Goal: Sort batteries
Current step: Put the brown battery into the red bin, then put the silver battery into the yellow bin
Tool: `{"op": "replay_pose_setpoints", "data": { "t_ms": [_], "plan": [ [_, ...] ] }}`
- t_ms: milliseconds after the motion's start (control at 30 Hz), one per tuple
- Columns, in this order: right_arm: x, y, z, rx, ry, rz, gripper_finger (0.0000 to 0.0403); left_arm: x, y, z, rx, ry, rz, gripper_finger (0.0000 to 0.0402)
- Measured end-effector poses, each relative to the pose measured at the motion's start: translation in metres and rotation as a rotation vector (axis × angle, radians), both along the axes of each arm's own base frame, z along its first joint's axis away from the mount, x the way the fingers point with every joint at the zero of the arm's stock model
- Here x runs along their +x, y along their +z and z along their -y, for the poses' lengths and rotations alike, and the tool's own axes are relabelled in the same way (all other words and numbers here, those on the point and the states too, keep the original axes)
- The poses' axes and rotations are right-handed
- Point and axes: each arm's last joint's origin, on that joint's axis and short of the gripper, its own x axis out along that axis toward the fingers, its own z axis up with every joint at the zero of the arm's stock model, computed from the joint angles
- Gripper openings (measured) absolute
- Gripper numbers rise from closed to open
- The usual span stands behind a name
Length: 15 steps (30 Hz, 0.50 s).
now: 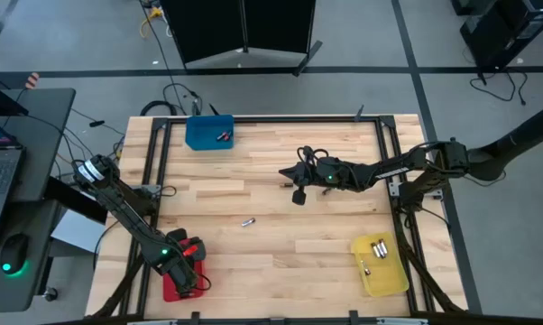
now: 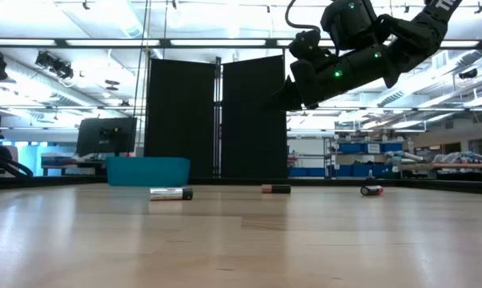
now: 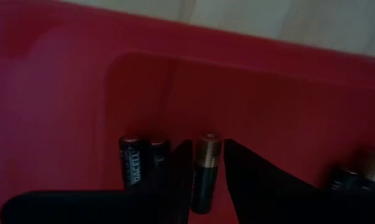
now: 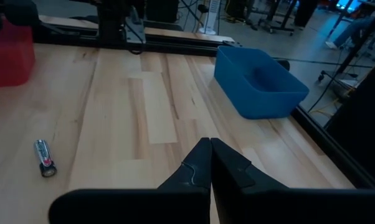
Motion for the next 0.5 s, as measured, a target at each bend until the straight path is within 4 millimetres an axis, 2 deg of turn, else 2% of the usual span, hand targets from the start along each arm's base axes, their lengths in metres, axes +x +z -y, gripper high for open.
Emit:
{"op": "replay_pose_setpoints", "data": {
  "t_ms": [167, 333, 500],
  "plan": [
    [0.000, 0.000, 0.000, -0.002, 0.000, -0.001, 0.0012, 0.002, 0.013, 0.003, 0.018, -0.037, -0.018, 0.0108],
    [0.000, 0.000, 0.002, -0.005, -0.002, -0.003, 0.0012, 0.007, 0.044, 0.004, 0.143, -0.048, -0.001, 0.0108],
    [-0.001, -0.001, 0.006, 0.012, 0.032, -0.007, 0.0012, 0.013, 0.072, 0.004, 0.235, -0.034, 0.125, 0.0068]
  ]
}}
